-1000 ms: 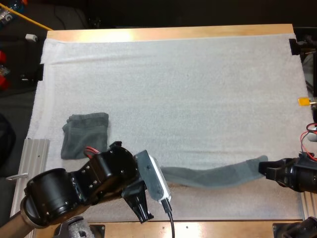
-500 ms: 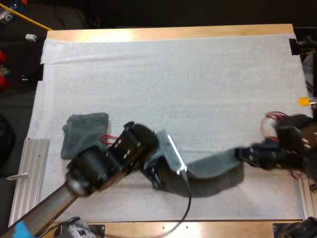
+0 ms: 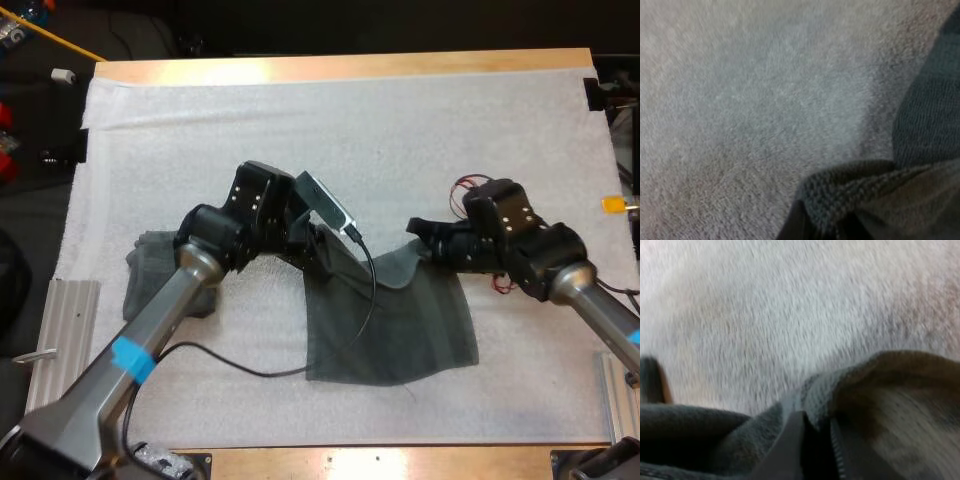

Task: Pick towel from pile, fold and stack

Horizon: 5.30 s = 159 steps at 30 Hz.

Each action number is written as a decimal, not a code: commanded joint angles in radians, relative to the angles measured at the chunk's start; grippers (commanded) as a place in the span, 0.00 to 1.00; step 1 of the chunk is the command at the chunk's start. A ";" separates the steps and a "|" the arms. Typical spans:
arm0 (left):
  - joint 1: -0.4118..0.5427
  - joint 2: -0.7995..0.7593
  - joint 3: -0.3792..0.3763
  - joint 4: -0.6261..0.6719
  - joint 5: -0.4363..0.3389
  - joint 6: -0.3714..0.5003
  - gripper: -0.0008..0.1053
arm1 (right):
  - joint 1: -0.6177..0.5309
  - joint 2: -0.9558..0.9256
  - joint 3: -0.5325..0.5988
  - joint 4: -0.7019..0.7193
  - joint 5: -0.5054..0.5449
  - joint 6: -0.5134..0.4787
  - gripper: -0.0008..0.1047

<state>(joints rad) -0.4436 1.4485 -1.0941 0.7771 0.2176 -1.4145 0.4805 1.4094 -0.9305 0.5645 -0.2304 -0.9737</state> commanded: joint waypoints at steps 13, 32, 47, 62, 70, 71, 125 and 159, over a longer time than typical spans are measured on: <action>0.040 0.157 -0.002 -0.092 0.051 0.007 0.01 | -0.133 0.087 -0.002 -0.102 0.100 0.143 0.01; 0.040 0.167 -0.002 -0.174 -0.086 0.007 0.43 | -0.174 0.116 -0.002 -0.234 0.024 0.169 0.40; 0.040 0.041 -0.058 -0.090 -0.117 -0.054 0.53 | -0.174 0.025 -0.002 -0.392 -0.089 -0.146 0.60; 0.040 -0.385 -0.058 0.273 -0.109 -0.225 0.53 | -0.172 -0.363 -0.002 0.228 -0.057 -0.475 0.60; 0.040 -0.579 -0.058 0.468 -0.028 -0.310 0.53 | -0.172 -0.588 -0.002 0.517 -0.034 -0.475 0.60; 0.040 -0.591 -0.057 0.483 -0.022 -0.312 0.53 | -0.172 -0.607 -0.002 0.538 -0.034 -0.475 0.60; 0.040 -0.788 0.332 0.375 0.183 -0.428 0.53 | -0.097 -0.076 0.329 0.232 -0.059 -0.329 0.38; 0.039 -0.606 0.450 0.245 0.309 -0.428 0.53 | 0.065 -0.058 0.329 0.294 0.041 -0.348 0.01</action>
<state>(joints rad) -0.4033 0.8397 -0.6459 1.0378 0.5160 -1.8332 0.5414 1.3591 -0.5993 0.8402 -0.1906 -1.3171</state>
